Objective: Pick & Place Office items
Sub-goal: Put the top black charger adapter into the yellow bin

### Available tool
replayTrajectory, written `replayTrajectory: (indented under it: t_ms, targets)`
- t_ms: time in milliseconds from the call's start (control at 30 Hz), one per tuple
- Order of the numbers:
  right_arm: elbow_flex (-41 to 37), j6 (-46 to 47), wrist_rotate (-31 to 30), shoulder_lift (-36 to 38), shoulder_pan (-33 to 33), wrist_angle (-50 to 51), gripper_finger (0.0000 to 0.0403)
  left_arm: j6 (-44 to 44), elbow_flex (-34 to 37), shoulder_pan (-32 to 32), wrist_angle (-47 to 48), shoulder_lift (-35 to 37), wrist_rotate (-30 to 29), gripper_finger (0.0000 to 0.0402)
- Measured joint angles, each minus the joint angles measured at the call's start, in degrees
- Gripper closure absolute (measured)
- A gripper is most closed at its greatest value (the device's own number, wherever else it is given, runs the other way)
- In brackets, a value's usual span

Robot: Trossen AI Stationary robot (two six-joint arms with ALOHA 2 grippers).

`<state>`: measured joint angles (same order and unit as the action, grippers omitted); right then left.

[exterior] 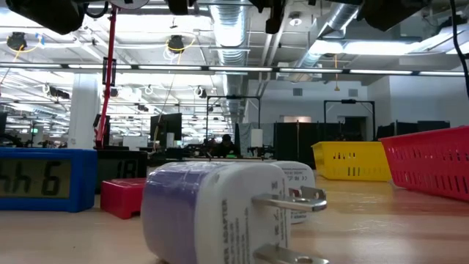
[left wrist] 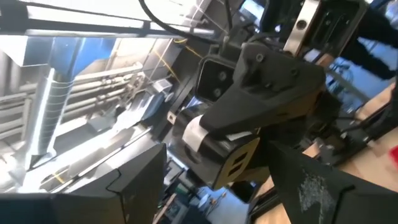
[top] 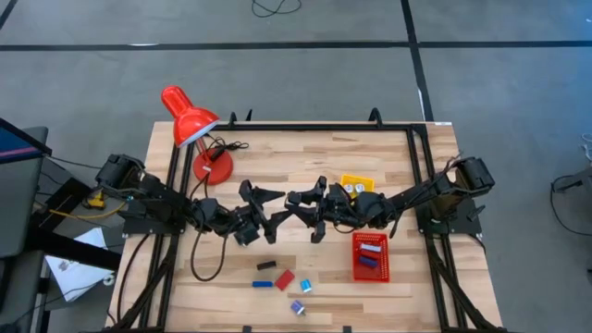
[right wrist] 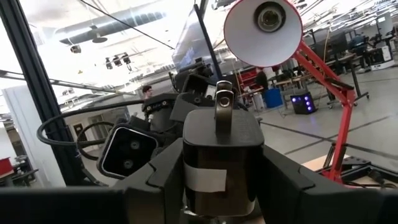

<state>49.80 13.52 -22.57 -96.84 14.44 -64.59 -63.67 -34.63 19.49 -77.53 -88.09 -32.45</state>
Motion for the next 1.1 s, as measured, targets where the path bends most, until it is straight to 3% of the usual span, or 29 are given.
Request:
replayTrajectory:
  t_ms: [367,1100]
  targets:
    - [0.76,0.04,0.02,0.07,0.15,0.97,0.0253,5.64,0.0,-2.98,0.59,0.0,3.02,0.0132]
    - [0.83,0.69,0.0,0.04,0.11,2.07,0.0253,5.52,-0.2,-3.1,0.19,-0.02,6.4,0.014]
